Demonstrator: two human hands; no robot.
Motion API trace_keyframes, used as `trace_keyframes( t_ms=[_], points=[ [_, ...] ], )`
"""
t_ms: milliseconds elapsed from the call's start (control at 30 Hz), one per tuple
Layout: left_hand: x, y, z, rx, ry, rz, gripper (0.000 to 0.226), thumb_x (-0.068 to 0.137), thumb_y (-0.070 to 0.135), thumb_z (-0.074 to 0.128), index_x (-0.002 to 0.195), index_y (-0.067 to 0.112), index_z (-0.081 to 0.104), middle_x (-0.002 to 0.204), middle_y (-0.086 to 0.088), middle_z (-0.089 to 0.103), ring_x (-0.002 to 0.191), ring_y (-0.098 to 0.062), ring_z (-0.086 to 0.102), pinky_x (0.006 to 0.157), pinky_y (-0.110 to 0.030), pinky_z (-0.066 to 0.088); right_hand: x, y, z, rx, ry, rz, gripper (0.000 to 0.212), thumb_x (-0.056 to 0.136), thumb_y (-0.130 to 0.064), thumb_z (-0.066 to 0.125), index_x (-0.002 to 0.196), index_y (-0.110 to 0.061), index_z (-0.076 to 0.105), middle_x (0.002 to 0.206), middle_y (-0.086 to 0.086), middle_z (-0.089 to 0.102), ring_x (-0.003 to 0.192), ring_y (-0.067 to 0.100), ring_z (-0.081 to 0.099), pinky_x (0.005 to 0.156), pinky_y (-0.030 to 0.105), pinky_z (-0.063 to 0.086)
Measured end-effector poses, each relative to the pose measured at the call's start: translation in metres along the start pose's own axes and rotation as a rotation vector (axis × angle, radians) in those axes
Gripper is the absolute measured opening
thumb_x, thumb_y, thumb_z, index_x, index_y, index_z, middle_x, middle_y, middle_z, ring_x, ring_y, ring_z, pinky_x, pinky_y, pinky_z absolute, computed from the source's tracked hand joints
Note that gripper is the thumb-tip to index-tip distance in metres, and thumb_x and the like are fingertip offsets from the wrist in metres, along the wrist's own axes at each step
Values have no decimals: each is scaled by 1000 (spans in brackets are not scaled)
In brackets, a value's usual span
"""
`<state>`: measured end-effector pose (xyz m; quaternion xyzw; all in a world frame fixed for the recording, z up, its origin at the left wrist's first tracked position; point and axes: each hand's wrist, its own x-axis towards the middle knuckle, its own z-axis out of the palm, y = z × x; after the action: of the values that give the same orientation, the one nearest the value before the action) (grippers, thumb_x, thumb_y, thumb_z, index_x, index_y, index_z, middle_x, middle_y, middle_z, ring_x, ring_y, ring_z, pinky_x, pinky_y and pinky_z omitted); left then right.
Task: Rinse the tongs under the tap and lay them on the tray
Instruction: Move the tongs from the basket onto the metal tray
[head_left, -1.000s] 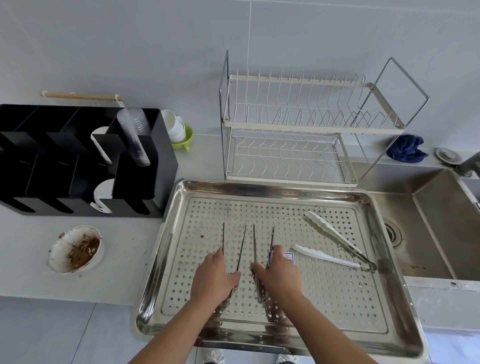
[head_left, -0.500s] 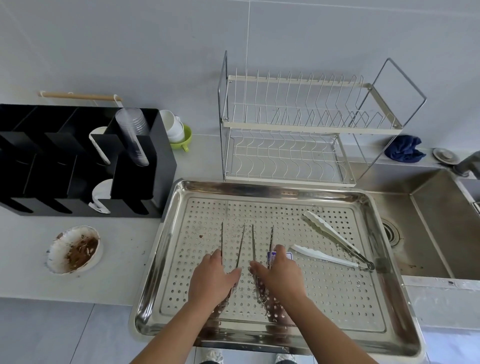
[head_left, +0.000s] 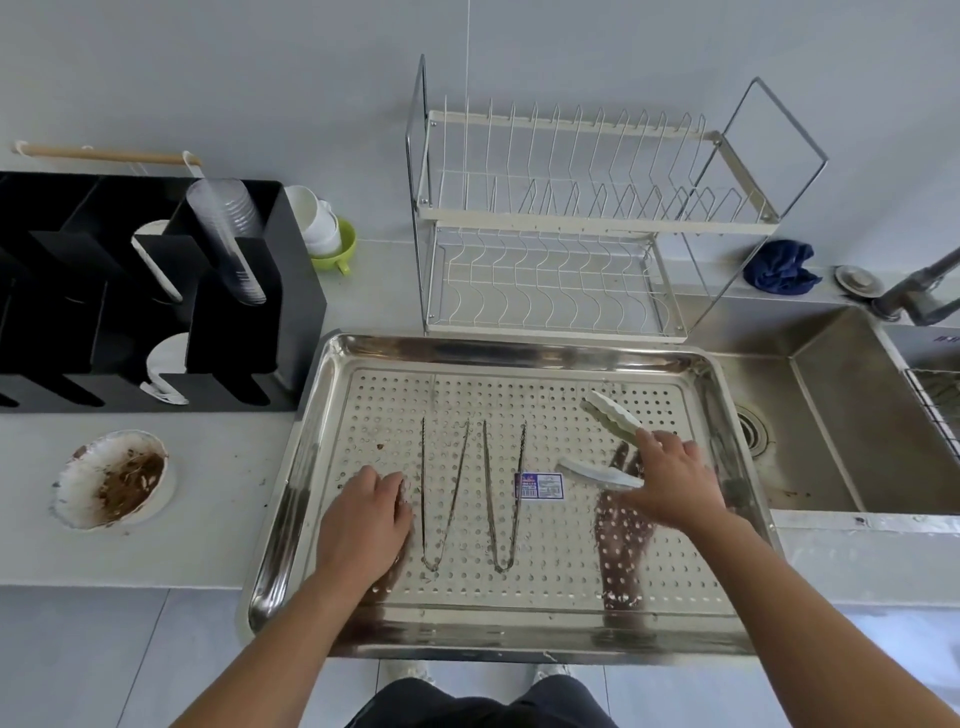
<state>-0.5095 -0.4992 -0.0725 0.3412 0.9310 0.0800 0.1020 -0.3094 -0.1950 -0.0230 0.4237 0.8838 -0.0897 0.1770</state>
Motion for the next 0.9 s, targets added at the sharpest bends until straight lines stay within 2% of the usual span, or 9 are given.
trace_keyframes(
  t_ms=[133, 233, 400, 533, 600, 900],
  points=[
    [-2, -4, 3, -46, 19, 28, 41, 97, 35, 59, 135, 19, 60, 102, 0, 56, 80, -11, 52, 65, -23, 46, 3, -2, 6, -25, 104, 21, 79, 81, -57, 75, 144, -20, 44, 135, 6, 55, 128, 28, 47, 105, 42, 46],
    [-1, -5, 3, -61, 22, 38, 44, 97, 35, 59, 137, 18, 59, 102, -1, 55, 81, -12, 53, 70, -26, 50, -1, -4, 13, 14, 87, 65, 83, 76, -71, 73, 136, -18, 48, 126, 6, 58, 118, 25, 54, 99, 39, 52],
    [-2, -8, 4, -50, 21, 76, 51, 97, 41, 59, 141, 17, 56, 102, -1, 54, 85, -15, 52, 76, -30, 52, -16, -28, 42, 176, 71, 172, 100, 76, -76, 68, 144, -9, 38, 133, 14, 46, 110, 26, 58, 95, 38, 54],
    [-4, -11, 5, -20, 9, 99, 57, 96, 48, 57, 144, 18, 51, 108, -1, 53, 89, -15, 53, 79, -29, 51, -28, -49, 60, 298, 107, 245, 119, 80, -79, 62, 158, -5, 10, 146, 21, 32, 110, 34, 64, 84, 39, 56],
    [-3, -11, 5, -23, 13, 102, 57, 96, 48, 58, 144, 18, 52, 108, -1, 54, 90, -15, 54, 79, -29, 51, -31, -56, 64, 330, 126, 274, 121, 81, -78, 60, 159, -4, 5, 148, 21, 30, 108, 34, 66, 80, 38, 55],
    [-5, -13, 6, -24, 78, 157, 53, 85, 38, 77, 128, 8, 66, 95, -8, 60, 75, -22, 58, 63, -35, 53, -25, -84, 66, 379, 114, 262, 122, 81, -76, 65, 161, -6, 5, 155, 20, 27, 120, 38, 62, 95, 46, 53]
  ],
)
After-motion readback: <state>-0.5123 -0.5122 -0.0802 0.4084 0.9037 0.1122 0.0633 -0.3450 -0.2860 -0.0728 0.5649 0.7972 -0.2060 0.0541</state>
